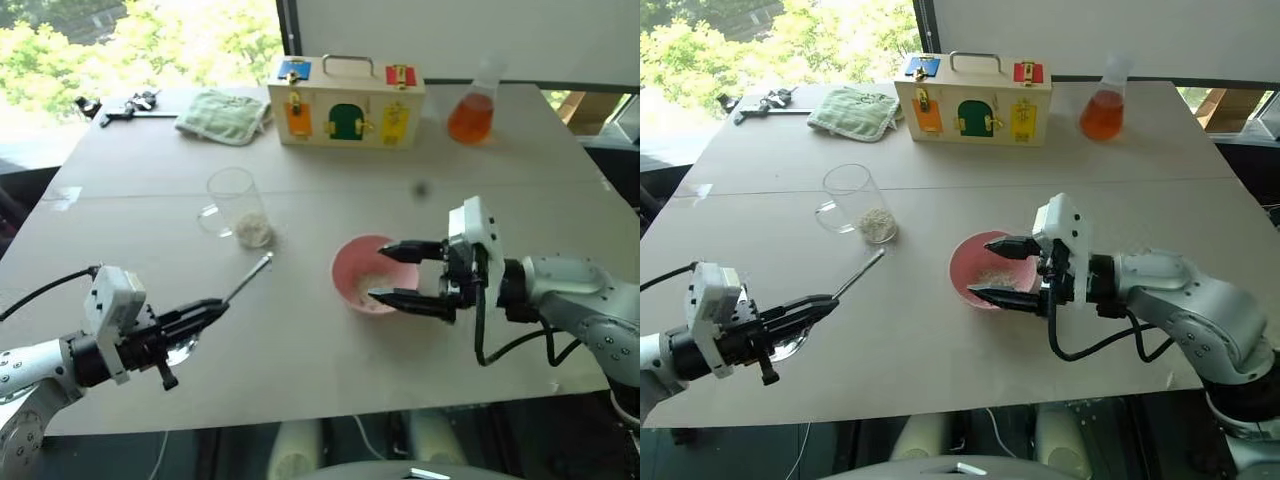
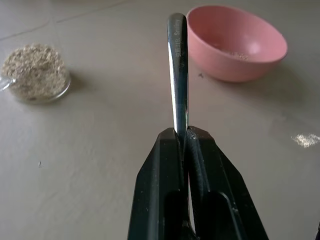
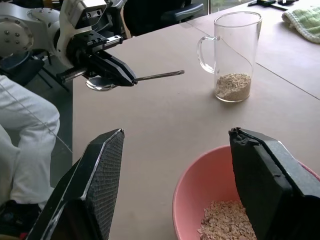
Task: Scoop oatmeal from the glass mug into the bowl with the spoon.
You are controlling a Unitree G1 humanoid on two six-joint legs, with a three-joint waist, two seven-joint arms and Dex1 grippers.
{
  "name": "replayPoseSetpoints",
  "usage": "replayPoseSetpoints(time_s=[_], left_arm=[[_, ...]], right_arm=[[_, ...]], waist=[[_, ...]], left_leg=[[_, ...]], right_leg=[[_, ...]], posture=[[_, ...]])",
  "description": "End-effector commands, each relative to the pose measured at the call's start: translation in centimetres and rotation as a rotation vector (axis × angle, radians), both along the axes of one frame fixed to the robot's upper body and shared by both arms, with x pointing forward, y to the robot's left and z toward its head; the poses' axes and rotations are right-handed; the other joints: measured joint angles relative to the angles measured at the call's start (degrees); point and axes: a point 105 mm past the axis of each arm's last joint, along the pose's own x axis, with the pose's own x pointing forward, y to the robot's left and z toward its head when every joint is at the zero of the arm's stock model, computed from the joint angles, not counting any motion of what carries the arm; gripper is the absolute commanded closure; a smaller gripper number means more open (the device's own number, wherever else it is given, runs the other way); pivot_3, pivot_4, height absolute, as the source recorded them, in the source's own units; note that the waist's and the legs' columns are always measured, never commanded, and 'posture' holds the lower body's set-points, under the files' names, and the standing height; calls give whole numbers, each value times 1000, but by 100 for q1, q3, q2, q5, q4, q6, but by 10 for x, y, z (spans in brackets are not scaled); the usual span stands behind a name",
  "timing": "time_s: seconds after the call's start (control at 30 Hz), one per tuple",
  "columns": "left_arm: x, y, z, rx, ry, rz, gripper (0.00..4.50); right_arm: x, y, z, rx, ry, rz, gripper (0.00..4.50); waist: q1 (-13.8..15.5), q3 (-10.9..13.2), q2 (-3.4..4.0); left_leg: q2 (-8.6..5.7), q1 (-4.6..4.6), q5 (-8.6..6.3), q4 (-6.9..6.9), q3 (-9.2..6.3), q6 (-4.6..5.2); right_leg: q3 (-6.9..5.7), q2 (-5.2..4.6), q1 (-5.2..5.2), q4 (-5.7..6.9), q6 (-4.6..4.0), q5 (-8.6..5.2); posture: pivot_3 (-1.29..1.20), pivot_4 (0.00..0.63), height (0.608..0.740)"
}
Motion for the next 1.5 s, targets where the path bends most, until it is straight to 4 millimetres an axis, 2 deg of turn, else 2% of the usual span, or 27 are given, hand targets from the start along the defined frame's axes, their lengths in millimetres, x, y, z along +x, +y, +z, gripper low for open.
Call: replayPoseSetpoints(time_s=[0.03, 0.1, 0.2, 0.23, 0.47, 0.6, 0.7, 1.07, 1.17, 1.33, 1.37, 1.5], left_arm=[[5, -27, 10, -36, -66, -53, 4470], [22, -41, 15, -75, -145, -24, 4470], [58, -57, 29, -190, -319, 134, 4470], [62, -63, 30, -185, -355, 143, 4470], [69, -99, 21, -104, -513, 157, 4470], [68, -108, 13, -96, -517, 138, 4470], [64, -116, 9, -114, -494, 97, 4470], [64, -118, 8, -89, -482, 42, 4470], [64, -118, 9, -93, -486, 32, 4500], [64, -120, 8, -84, -489, 18, 4500], [64, -119, 10, -86, -490, 20, 4500], [66, -117, 12, -83, -482, 48, 4500]], right_arm=[[10, 5, 4, 3, 84, -69, 1135], [26, 11, 3, 19, 167, -149, 1135], [46, 22, 15, 160, 233, -266, 1135], [51, 23, 17, 187, 247, -299, 1135], [69, 28, 31, 325, 334, -425, 1135], [72, 30, 37, 357, 333, -435, 1135], [74, 32, 34, 344, 326, -446, 1135], [69, 40, 36, 336, 322, -384, 1135], [70, 38, 37, 339, 322, -387, 1920], [70, 36, 36, 338, 329, -390, 4252], [70, 36, 36, 336, 330, -391, 4391], [68, 33, 36, 332, 336, -382, 4391]], waist=[[-7, 0, 0], [-9, -1, 0], [-3, -4, -9], [15, -5, -8], [-16, -6, -8], [-17, -5, -7], [-20, -5, -7], [-24, -5, -7], [-25, -5, -7], [-24, -5, -6], [-26, -4, -5], [-26, -3, -4]], left_leg=[[0, 0, 0, 0, 1, 0], [-3, 6, 0, 1, 6, 1], [-5, 4, 1, 6, 2, 0], [-5, 3, 1, 8, 2, 0], [-9, -10, 6, 2, 29, -7], [-4, -11, 0, 2, 27, 3], [-3, -10, -4, 2, 25, 9], [-2, -9, -4, 3, 24, 10], [-2, -9, -4, 3, 25, 10], [-2, -10, -4, 3, 24, 10], [-2, -9, -4, 3, 25, 10], [-2, -10, -5, 3, 24, 11]], right_leg=[[5, 3, 0, 1, 1, 0], [16, 6, 1, 8, 2, 1], [17, 16, 3, 16, 2, 3], [17, 16, 3, 19, 2, 3], [18, 17, -15, 7, 5, 4], [14, 19, -16, 7, 5, 4], [13, 19, -15, 10, 5, 4], [12, 20, -15, 11, 6, 4], [12, 20, -15, 11, 6, 4], [11, 20, -15, 11, 6, 3], [11, 20, -15, 10, 6, 3], [10, 20, -15, 10, 6, 3]], posture=[[0, 150, 740], [0, 150, 740], [0, 150, 740], [0, 150, 740], [0, 150, 740], [0, 150, 740], [0, 150, 740], [0, 150, 740], [0, 150, 740], [0, 150, 740], [0, 150, 740], [0, 150, 740]])
